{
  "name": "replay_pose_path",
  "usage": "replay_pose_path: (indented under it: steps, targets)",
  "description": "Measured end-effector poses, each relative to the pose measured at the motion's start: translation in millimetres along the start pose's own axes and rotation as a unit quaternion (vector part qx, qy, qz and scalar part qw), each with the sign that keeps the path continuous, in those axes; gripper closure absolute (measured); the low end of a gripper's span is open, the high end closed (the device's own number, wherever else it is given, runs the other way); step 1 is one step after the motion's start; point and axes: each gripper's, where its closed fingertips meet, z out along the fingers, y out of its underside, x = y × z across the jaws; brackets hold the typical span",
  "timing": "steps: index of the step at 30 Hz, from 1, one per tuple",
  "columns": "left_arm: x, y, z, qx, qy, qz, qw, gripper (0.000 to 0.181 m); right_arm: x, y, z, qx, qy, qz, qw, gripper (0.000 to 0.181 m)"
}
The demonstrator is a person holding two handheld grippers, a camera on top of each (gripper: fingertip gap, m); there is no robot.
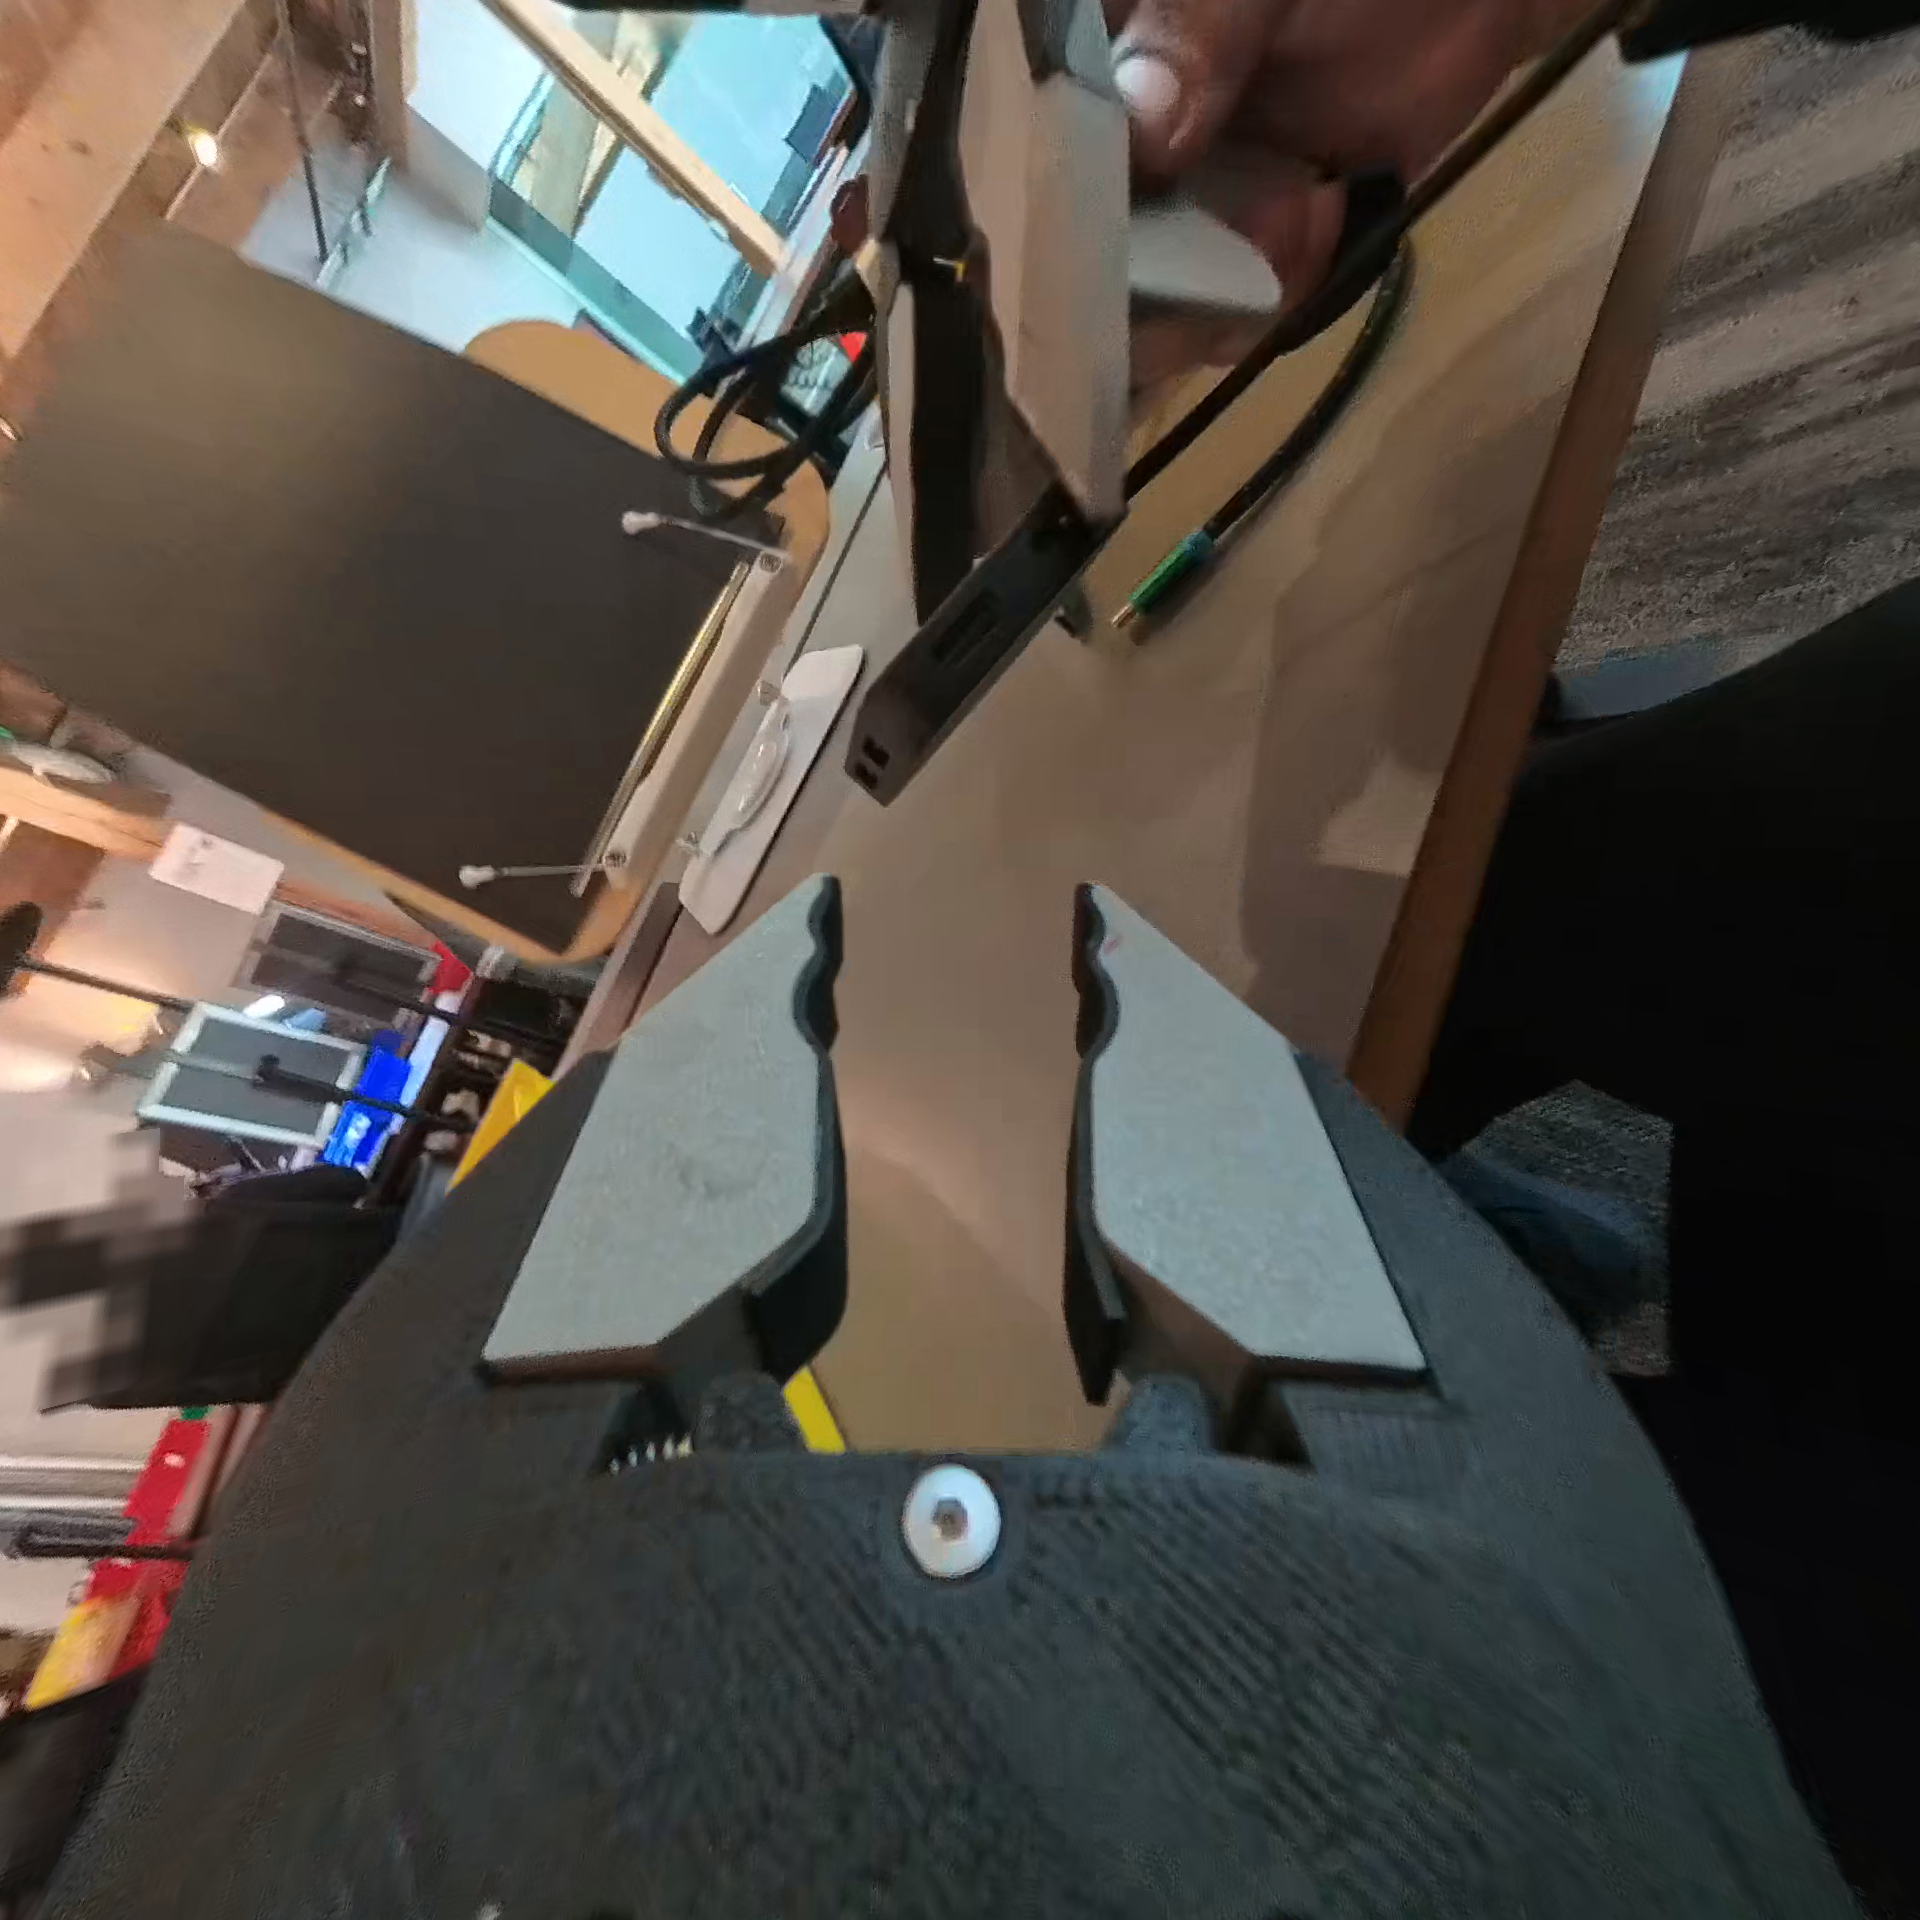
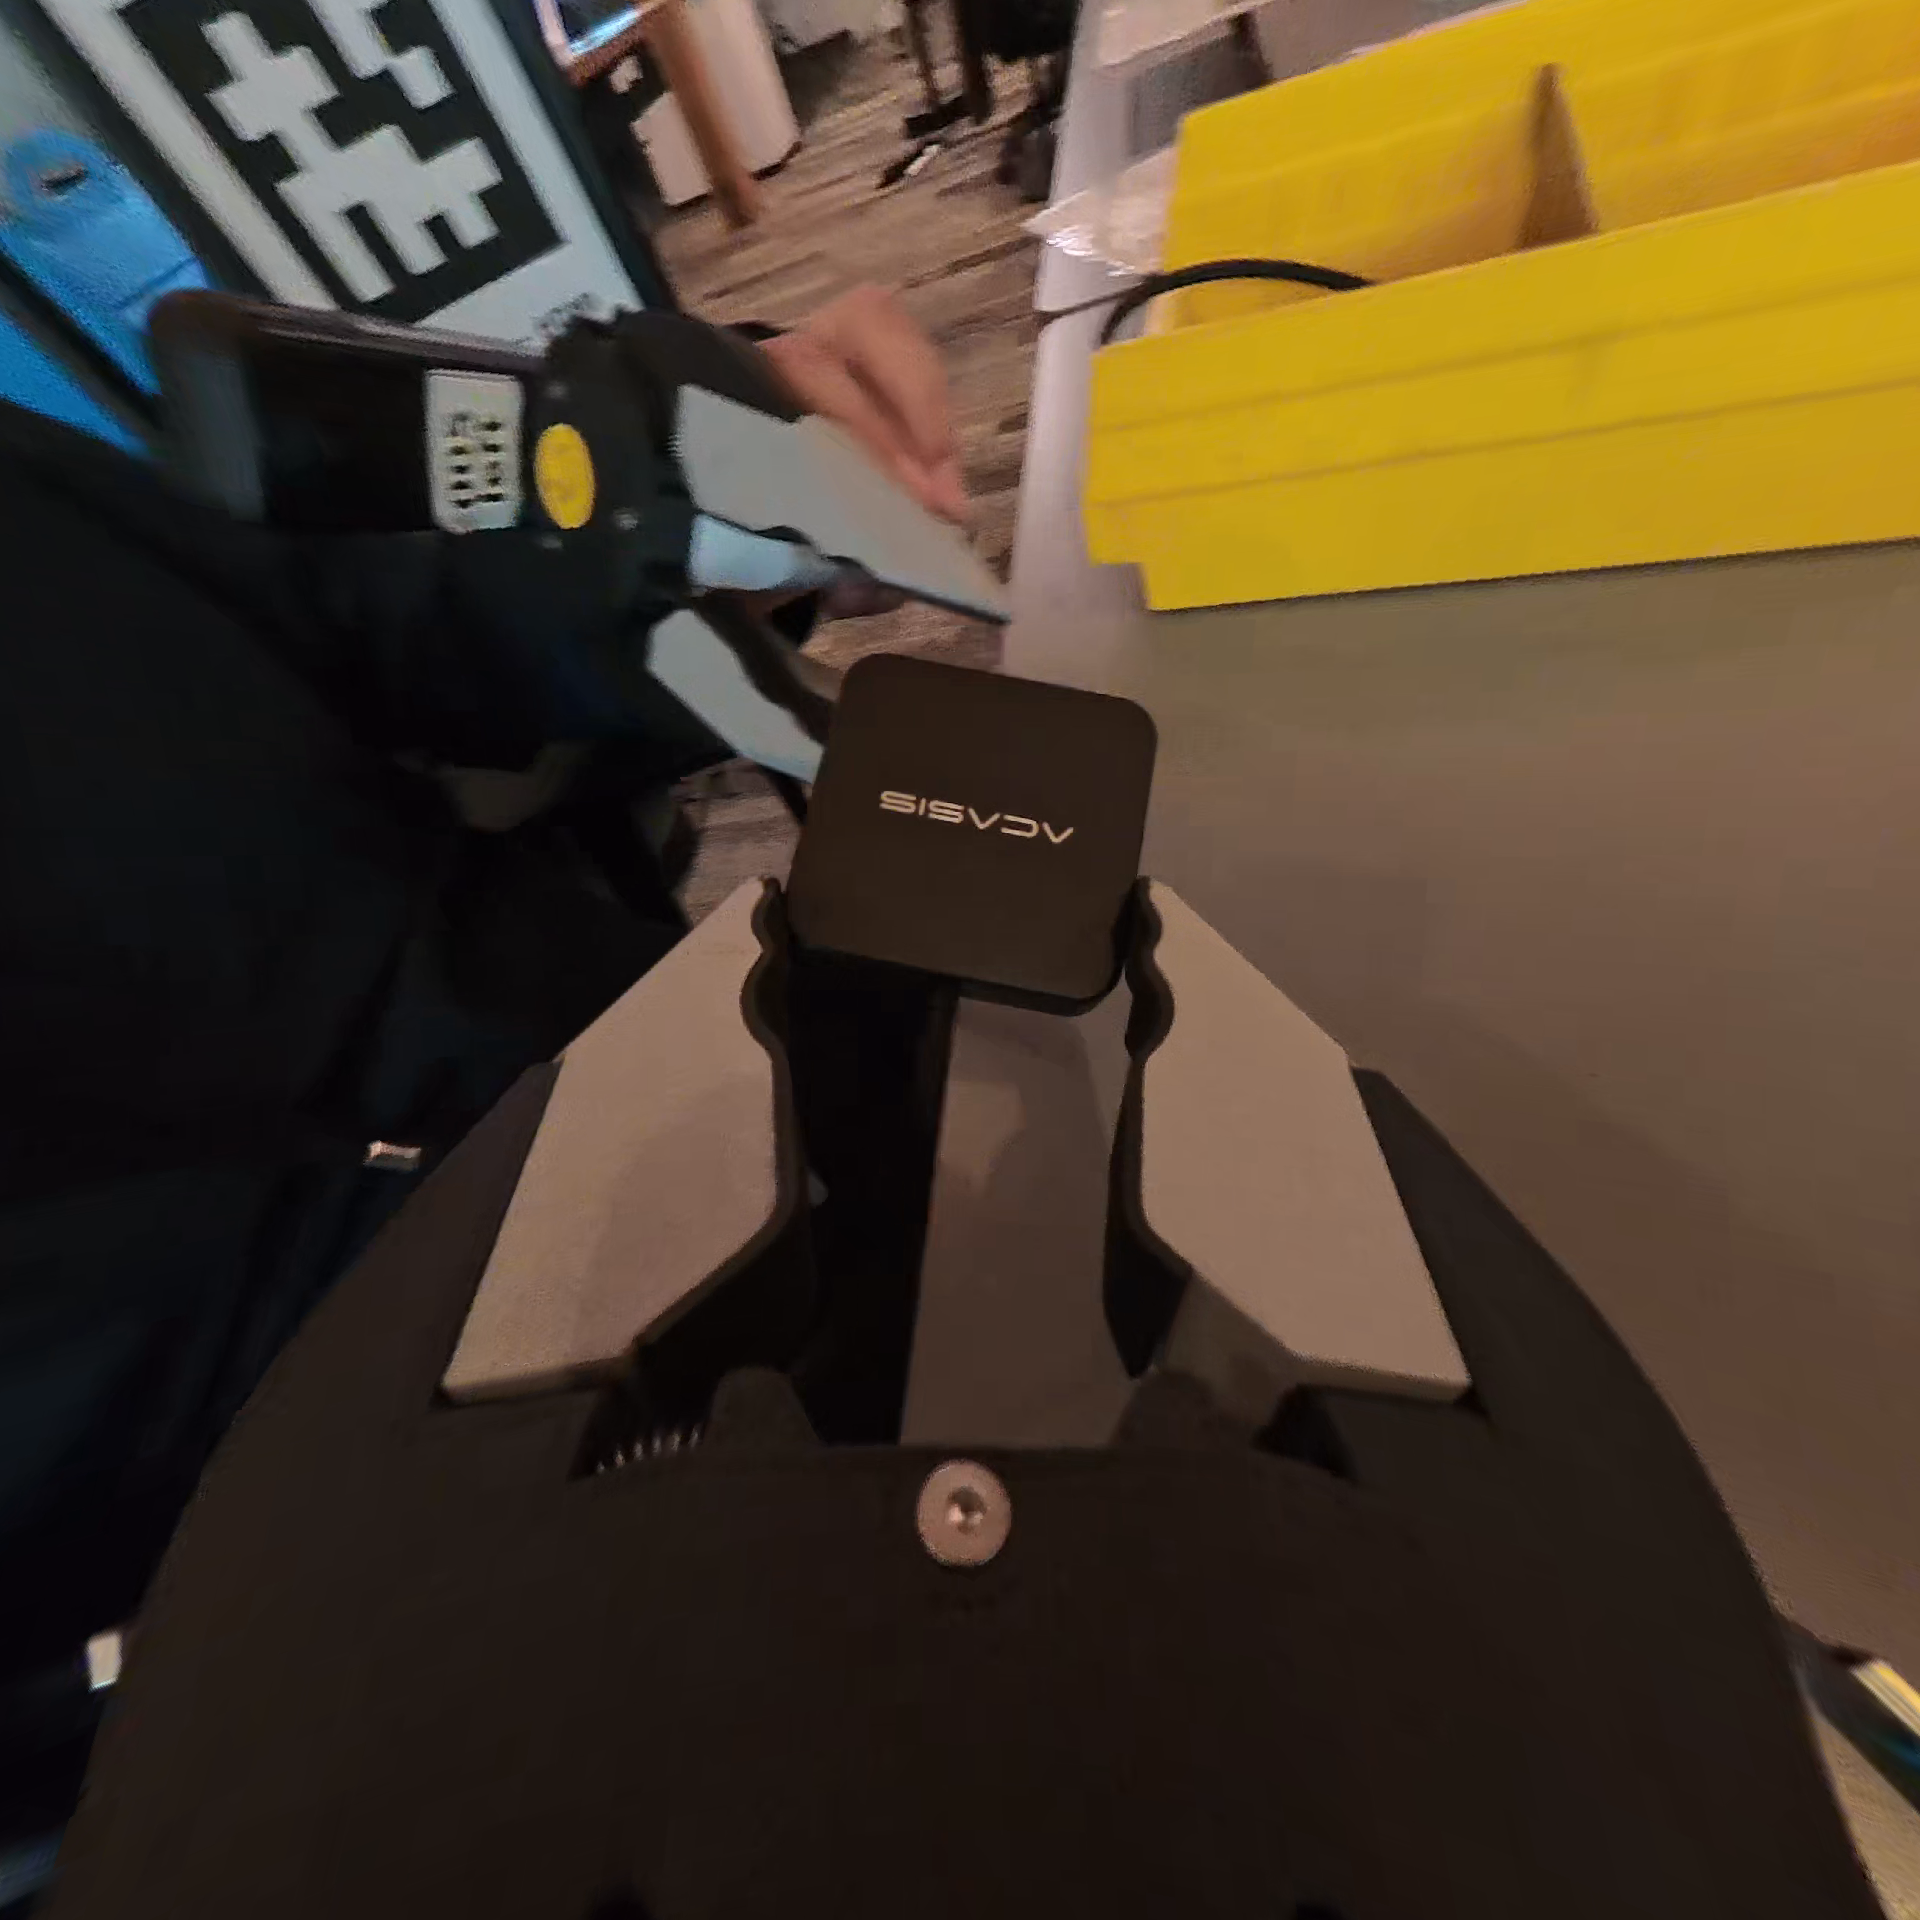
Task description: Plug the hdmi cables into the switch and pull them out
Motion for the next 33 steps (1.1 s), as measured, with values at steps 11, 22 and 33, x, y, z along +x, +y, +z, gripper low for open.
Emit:
replay_pose_path:
  steps: [11,22,33]
  targets:
    - [17,-45,23,0.073,-0.002,0.119,0.990,0.170,-25,0,-13,-0.038,-0.022,-0.011,0.999,0.121]
    - [-18,65,34,-0.172,-0.019,0.060,0.983,0.170,40,-2,-115,-0.032,0.277,-0.026,0.960,0.129]
    - [-43,128,15,-0.297,-0.059,0.094,0.948,0.170,114,67,-120,-0.209,0.419,0.002,0.884,0.130]
